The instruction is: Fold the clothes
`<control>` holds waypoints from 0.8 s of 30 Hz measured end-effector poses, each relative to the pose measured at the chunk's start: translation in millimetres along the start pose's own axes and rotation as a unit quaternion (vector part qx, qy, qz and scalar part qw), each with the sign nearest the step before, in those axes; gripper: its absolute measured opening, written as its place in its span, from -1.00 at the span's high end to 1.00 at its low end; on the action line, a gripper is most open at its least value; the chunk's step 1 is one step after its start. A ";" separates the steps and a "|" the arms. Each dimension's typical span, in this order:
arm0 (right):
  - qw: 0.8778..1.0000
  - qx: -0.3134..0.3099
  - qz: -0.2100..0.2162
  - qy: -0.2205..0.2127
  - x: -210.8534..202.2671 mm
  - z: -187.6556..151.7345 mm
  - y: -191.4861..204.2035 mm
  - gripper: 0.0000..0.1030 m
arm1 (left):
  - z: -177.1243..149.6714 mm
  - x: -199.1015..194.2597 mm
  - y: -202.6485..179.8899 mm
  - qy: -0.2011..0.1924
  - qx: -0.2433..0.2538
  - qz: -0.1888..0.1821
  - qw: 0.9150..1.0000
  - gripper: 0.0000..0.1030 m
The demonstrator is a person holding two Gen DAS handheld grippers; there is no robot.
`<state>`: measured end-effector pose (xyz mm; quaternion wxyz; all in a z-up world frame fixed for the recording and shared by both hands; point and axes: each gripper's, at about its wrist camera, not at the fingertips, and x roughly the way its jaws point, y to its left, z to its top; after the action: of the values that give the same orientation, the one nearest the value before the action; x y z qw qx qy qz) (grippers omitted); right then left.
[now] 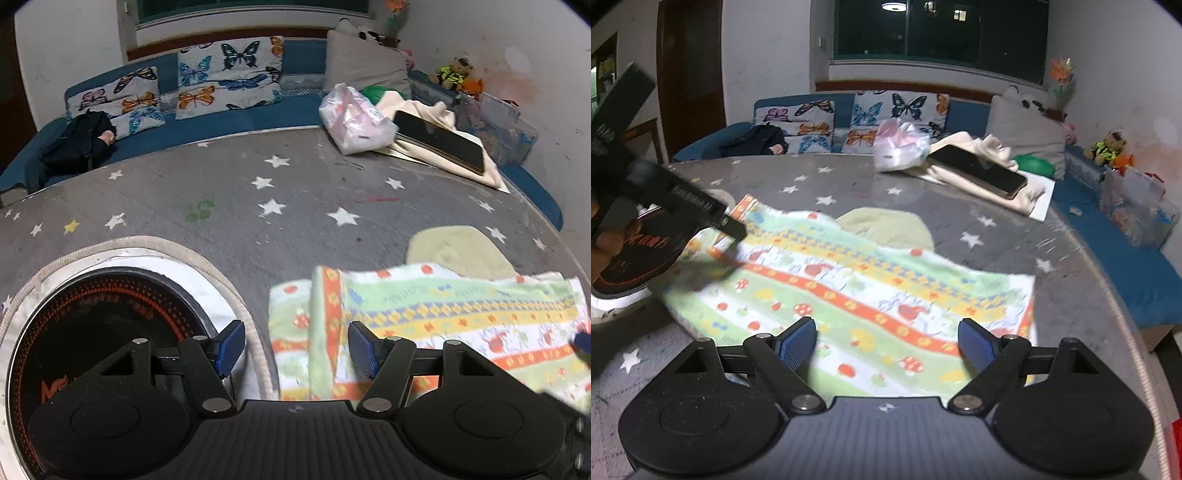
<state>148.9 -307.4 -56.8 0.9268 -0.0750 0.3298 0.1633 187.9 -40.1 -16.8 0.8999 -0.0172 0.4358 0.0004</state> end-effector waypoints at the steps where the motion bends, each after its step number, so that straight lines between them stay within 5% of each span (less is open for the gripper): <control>1: 1.000 0.000 0.003 0.002 0.9 -1.6 0.7 -0.69 | 2.0 2.3 1.5 0.001 -0.004 0.001 1.000 -0.27; 14: 1.000 0.016 -0.004 0.005 6.8 -8.7 -1.1 -1.00 | 1.5 6.9 1.4 0.004 0.001 0.017 1.000 -0.45; 24: 0.999 0.025 -0.022 0.003 3.2 -9.4 2.7 -1.00 | -13.3 -20.1 1.4 -0.005 0.021 0.018 1.000 -0.68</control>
<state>144.8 -306.4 -66.1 0.9307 -0.0599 0.3350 0.1345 164.9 -38.8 -9.2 0.9022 0.0097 0.4312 0.0072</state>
